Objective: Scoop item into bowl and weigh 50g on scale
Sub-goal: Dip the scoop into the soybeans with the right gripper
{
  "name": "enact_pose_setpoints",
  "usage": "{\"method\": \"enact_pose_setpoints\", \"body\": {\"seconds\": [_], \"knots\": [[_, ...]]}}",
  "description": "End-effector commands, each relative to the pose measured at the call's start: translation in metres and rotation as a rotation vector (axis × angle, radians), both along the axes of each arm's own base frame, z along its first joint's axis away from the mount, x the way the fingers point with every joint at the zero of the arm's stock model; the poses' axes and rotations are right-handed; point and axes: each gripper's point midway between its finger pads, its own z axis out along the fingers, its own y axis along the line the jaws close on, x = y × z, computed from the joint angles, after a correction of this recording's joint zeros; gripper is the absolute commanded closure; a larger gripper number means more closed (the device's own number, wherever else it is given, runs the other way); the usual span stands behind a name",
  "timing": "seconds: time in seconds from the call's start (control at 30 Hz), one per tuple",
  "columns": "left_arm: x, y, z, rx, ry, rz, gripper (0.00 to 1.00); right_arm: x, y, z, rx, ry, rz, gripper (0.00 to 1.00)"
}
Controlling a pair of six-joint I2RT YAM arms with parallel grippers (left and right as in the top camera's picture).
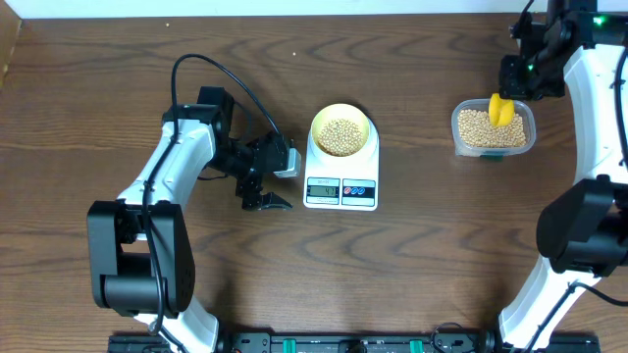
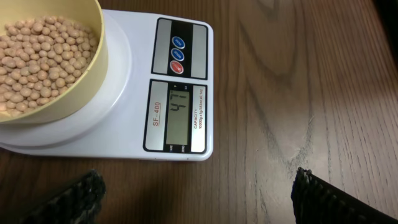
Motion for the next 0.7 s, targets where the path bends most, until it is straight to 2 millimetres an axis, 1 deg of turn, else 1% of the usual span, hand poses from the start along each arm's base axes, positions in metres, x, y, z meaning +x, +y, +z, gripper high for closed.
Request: {"method": "enact_pose_setpoints", "body": {"seconds": [0.0,0.07,0.1,0.17,0.23,0.27,0.33,0.43,0.57,0.67], "knots": [[-0.001,0.0,0.002,-0.009,-0.004,-0.003,0.02,0.003,0.01,-0.02,-0.011,0.036,0.041,0.99],[-0.001,0.0,0.002,-0.009,-0.004,-0.003,0.02,0.007,0.011,-0.028,-0.005,0.045,0.042,0.99],[-0.001,0.0,0.002,-0.009,-0.004,-0.003,0.02,0.008,0.012,-0.038,-0.001,0.064,0.035,0.99],[-0.001,0.0,0.002,-0.009,-0.004,-0.003,0.02,0.008,0.014,-0.049,0.011,0.091,0.018,0.99],[-0.001,0.0,0.002,-0.009,-0.004,-0.003,0.03,0.008,0.017,-0.059,0.029,0.116,0.02,0.99],[-0.001,0.0,0.002,-0.009,-0.004,-0.003,0.02,0.007,0.017,-0.061,0.032,0.12,0.021,0.99],[-0.001,0.0,0.002,-0.009,-0.004,-0.003,0.02,0.008,0.016,-0.06,0.031,0.119,0.018,0.99],[-0.001,0.0,0.002,-0.009,-0.004,-0.003,0.02,0.01,0.011,-0.051,0.064,0.088,0.002,0.99],[-0.001,0.0,0.002,-0.009,-0.004,-0.003,0.02,0.012,0.014,-0.041,0.262,0.058,-0.016,0.99],[-0.001,0.0,0.002,-0.009,-0.004,-0.003,0.02,0.01,0.004,-0.034,0.357,0.047,-0.048,0.99]]}}
